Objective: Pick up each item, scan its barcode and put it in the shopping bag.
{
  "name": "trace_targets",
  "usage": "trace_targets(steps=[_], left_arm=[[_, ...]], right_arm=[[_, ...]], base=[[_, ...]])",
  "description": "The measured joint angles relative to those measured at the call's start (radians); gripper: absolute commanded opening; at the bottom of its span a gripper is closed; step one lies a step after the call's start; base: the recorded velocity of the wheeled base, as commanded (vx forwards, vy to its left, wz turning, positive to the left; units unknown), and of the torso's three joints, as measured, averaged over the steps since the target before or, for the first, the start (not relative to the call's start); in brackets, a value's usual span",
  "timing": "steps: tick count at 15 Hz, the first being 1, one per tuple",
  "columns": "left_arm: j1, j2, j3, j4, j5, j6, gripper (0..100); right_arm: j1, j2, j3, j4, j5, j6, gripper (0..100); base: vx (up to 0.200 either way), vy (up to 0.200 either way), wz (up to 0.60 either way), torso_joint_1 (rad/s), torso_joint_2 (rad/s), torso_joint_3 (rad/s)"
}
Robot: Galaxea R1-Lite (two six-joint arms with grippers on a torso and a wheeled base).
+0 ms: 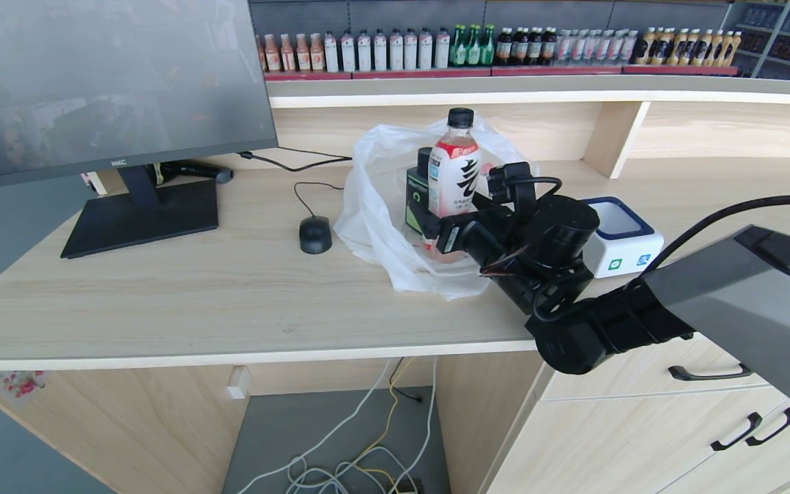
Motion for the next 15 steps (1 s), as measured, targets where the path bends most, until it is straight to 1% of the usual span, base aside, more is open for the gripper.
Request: trace_targets(steps=[9,13,15], left_arm=[[0.0,0.0,0.0,0.0,0.0,0.0,100],[0.0,0.0,0.0,0.0,0.0,0.0,100],[0.0,0.0,0.0,0.0,0.0,0.0,100]], right_arm=[[0.0,-0.023,0.029,-0.013,0.001,0.0,100],[0.001,-0.118,0.151,-0.053,0.001,0.008,100],[0.002,-0.215,0.258,-0.059,-0.002,0.012,100]], base=[[0.0,0.0,0.0,0.0,0.0,0.0],[0.0,0.0,0.0,0.0,0.0,0.0],[0.0,0.0,0.0,0.0,0.0,0.0]])
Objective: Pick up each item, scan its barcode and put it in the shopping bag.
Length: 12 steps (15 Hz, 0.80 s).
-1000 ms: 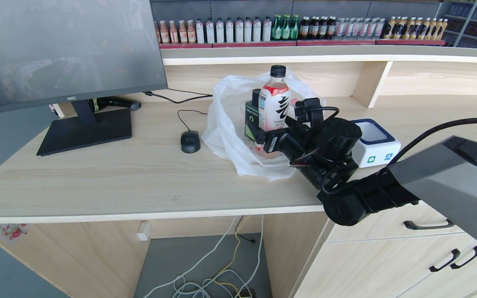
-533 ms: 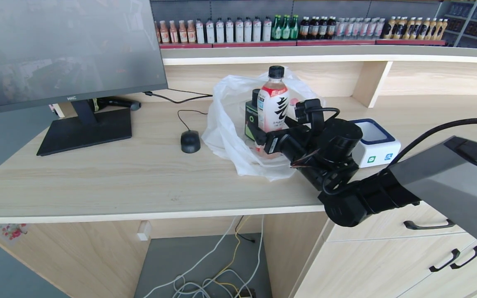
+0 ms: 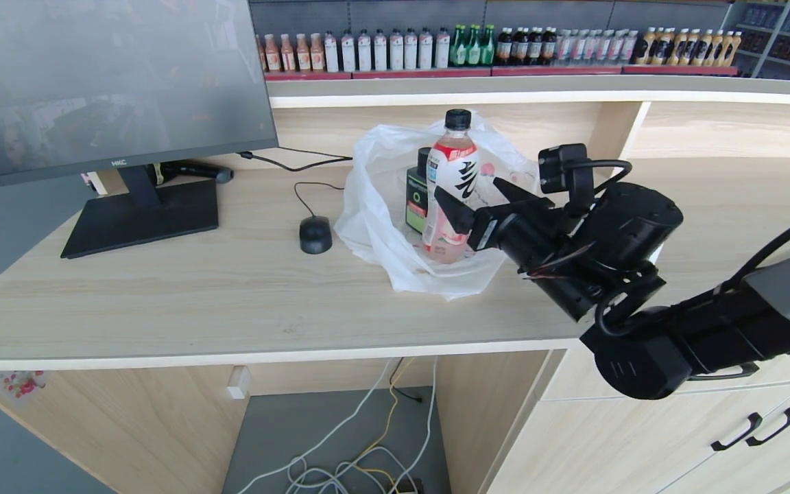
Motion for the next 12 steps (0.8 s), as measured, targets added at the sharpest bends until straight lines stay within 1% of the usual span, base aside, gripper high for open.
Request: trace_targets(steps=[3,4,6,9,10,11,12], left_arm=[[0.0,0.0,0.0,0.0,0.0,0.0,100],[0.0,0.0,0.0,0.0,0.0,0.0,100],[0.0,0.0,0.0,0.0,0.0,0.0,100],[0.0,0.0,0.0,0.0,0.0,0.0,100],[0.0,0.0,0.0,0.0,0.0,0.0,100],[0.0,0.0,0.0,0.0,0.0,0.0,100],[0.0,0.0,0.0,0.0,0.0,0.002,100]], right_arm=[[-0.002,-0.18,0.217,-0.012,-0.007,0.02,100],[-0.006,-0.248,0.308,-0.021,-0.009,0.025,100],[-0.014,-0.408,0.503,-0.036,-0.031,0.033,100],[-0.02,-0.69,0.836,-0.031,-0.071,0.043,100],[-0.02,-0.781,0.912,0.012,-0.079,0.044,100],[-0.021,-0.88,0.957,0.09,-0.085,0.044,100],[-0.022,-0.981,0.978,0.197,-0.089,0.044,100]], base=[[0.0,0.0,0.0,0.0,0.0,0.0],[0.0,0.0,0.0,0.0,0.0,0.0],[0.0,0.0,0.0,0.0,0.0,0.0],[0.0,0.0,0.0,0.0,0.0,0.0],[0.0,0.0,0.0,0.0,0.0,0.0],[0.0,0.0,0.0,0.0,0.0,0.0],[0.0,0.0,0.0,0.0,0.0,0.0]])
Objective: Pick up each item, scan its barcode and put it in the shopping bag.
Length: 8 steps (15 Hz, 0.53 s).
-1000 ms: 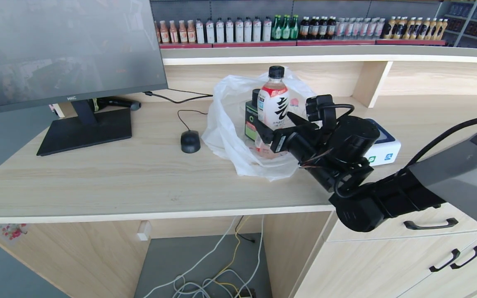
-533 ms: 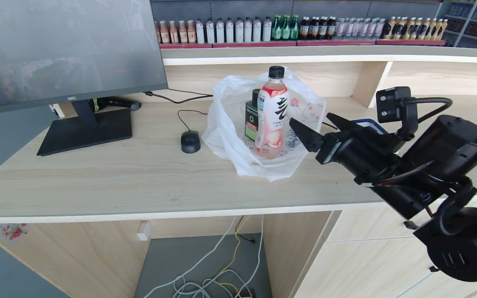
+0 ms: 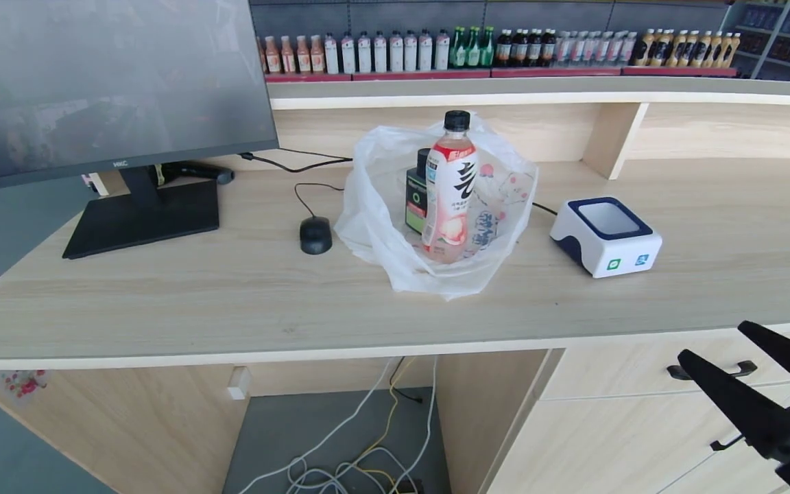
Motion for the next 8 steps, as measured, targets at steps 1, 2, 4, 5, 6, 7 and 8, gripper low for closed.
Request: trace_targets(steps=[1,2,4,5,6,7,8], left_arm=[[0.0,0.0,0.0,0.0,0.0,0.003,100],[0.0,0.0,0.0,0.0,0.0,0.003,100],[0.0,0.0,0.0,0.0,0.0,0.002,100],[0.0,0.0,0.0,0.0,0.0,0.002,100],[0.0,0.0,0.0,0.0,0.0,0.002,100],[0.0,0.0,0.0,0.0,0.0,0.001,100],[0.0,0.0,0.0,0.0,0.0,0.001,100]], right_arm=[[0.0,-0.112,0.01,0.125,-0.002,-0.004,100],[-0.001,-0.24,0.017,0.275,-0.004,-0.011,100],[-0.001,-0.483,0.018,0.567,-0.006,-0.028,100],[-0.001,-0.606,0.015,0.72,-0.007,-0.04,100],[-0.002,-0.709,0.015,0.85,-0.008,-0.05,100],[-0.002,-0.8,0.015,0.985,-0.007,-0.06,100],[-0.004,-0.879,0.016,1.1,-0.004,-0.067,100]], base=[[0.0,0.0,0.0,0.0,0.0,0.0],[0.0,0.0,0.0,0.0,0.0,0.0],[0.0,0.0,0.0,0.0,0.0,0.0],[0.0,0.0,0.0,0.0,0.0,0.0],[0.0,0.0,0.0,0.0,0.0,0.0],[0.0,0.0,0.0,0.0,0.0,0.0],[0.0,0.0,0.0,0.0,0.0,0.0]])
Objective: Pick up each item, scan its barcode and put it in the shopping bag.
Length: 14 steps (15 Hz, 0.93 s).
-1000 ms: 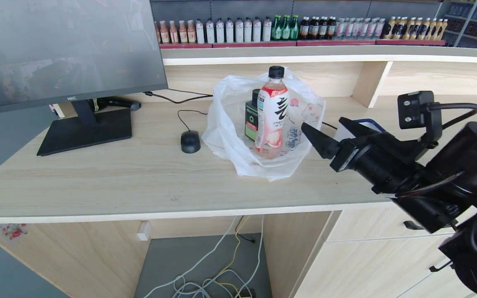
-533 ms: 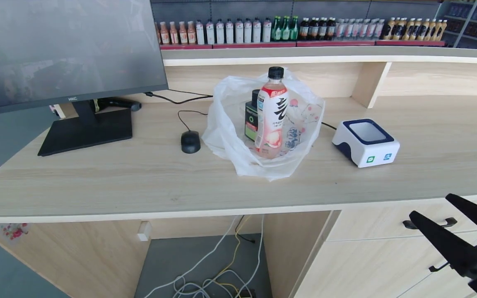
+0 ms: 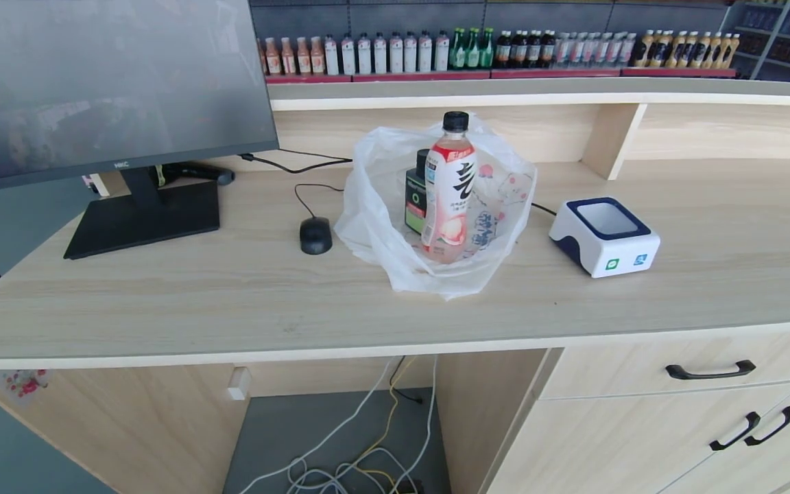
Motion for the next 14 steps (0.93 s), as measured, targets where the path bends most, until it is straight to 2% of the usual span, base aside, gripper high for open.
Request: trace_targets(steps=[2,4,8,9,14], left_arm=[[0.0,0.0,0.0,0.0,0.0,0.0,100],[0.0,0.0,0.0,0.0,0.0,0.0,100],[0.0,0.0,0.0,0.0,0.0,0.0,100],[0.0,0.0,0.0,0.0,0.0,0.0,100],[0.0,0.0,0.0,0.0,0.0,0.0,100]], right_arm=[[-0.022,-0.073,-0.002,0.024,0.003,0.009,100],[-0.081,-0.064,0.001,0.019,0.005,0.023,100],[-0.331,0.061,0.004,0.018,0.006,0.019,100],[-0.366,0.066,0.004,0.018,0.006,0.017,100],[-0.407,-0.037,0.008,0.01,0.019,0.017,100]], base=[[0.0,0.0,0.0,0.0,0.0,0.0],[0.0,0.0,0.0,0.0,0.0,0.0],[0.0,0.0,0.0,0.0,0.0,0.0],[0.0,0.0,0.0,0.0,0.0,0.0],[0.0,0.0,0.0,0.0,0.0,0.0]])
